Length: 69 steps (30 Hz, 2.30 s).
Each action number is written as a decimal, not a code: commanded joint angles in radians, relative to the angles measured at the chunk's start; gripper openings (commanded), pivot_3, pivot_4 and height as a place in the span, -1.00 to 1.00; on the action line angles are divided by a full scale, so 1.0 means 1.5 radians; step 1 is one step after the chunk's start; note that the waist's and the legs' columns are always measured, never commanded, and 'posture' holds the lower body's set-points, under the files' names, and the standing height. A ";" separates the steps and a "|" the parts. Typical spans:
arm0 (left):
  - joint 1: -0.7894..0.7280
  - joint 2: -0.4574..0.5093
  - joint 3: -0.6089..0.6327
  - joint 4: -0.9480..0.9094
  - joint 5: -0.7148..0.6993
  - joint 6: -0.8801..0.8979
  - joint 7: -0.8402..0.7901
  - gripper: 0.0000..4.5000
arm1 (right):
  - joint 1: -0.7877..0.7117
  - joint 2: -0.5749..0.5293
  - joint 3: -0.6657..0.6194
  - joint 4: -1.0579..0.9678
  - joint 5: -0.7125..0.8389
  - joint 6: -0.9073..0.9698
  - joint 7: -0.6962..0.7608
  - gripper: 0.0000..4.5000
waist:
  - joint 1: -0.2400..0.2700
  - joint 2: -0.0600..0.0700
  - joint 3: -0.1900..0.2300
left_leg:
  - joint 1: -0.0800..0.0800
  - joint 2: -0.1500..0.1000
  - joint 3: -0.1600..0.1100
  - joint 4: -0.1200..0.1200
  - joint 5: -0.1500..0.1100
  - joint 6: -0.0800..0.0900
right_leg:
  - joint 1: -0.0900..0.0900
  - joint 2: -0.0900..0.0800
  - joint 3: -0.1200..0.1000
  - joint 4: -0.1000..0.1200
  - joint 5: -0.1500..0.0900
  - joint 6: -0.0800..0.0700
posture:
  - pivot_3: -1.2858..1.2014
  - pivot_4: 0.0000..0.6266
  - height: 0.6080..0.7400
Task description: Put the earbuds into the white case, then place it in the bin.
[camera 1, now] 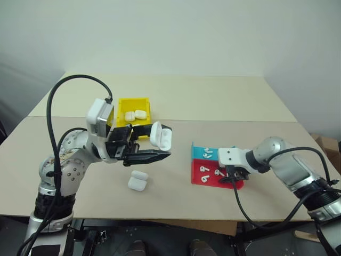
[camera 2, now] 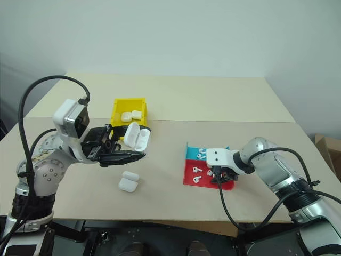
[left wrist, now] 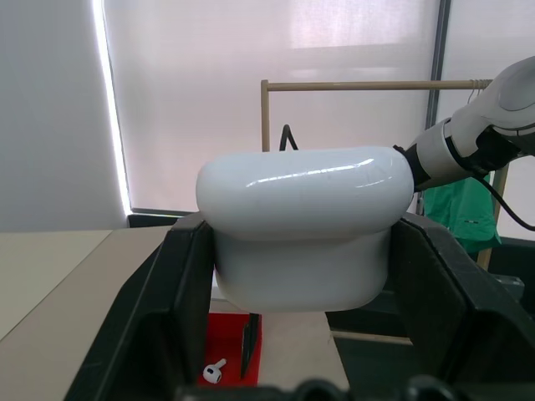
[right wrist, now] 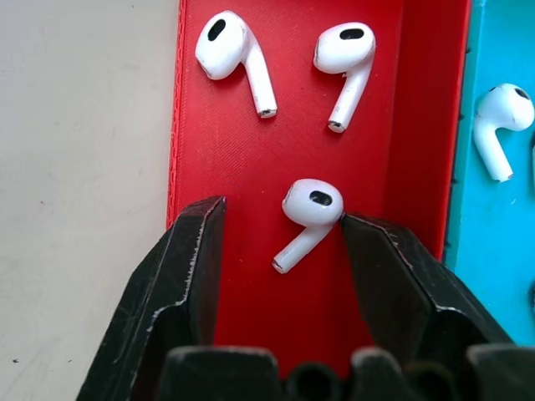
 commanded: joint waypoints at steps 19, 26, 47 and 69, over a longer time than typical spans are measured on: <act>0.001 0.003 0.009 -0.026 -0.004 -0.010 0.003 0.25 | -0.131 0.059 0.067 0.010 -0.062 0.333 0.043 0.14 | -0.002 0.000 0.000 | -0.001 0.000 0.000 0.000 0.000 0.000 | -0.001 0.000 0.000 0.000 0.000 0.000 | 0.03 -0.52 1.00; 0.002 0.004 0.009 -0.028 -0.004 -0.010 0.004 0.25 | -0.138 0.059 0.078 -0.006 -0.059 0.360 0.038 0.14 | -0.002 0.000 0.000 | -0.001 0.000 0.000 0.000 0.000 0.000 | -0.001 0.000 0.000 0.000 0.000 0.000 | 0.03 -0.52 1.00; 0.002 0.006 0.008 -0.024 0.004 -0.014 -0.001 0.25 | -0.125 0.059 0.071 -0.025 -0.042 0.378 0.016 -0.73 | -0.002 0.000 0.000 | -0.001 0.000 0.000 0.000 0.000 0.000 | -0.001 0.000 0.000 0.000 0.000 0.000 | 0.03 -0.52 1.00; -0.079 -0.020 -0.036 0.059 0.016 -0.004 -0.036 0.25 | -0.004 0.444 -0.617 -0.495 0.530 0.507 -0.307 -0.73 | -0.001 0.001 0.000 | -0.001 0.000 -0.002 -0.001 0.000 0.000 | -0.001 0.000 -0.002 0.001 0.000 0.000 | 0.03 -0.52 1.00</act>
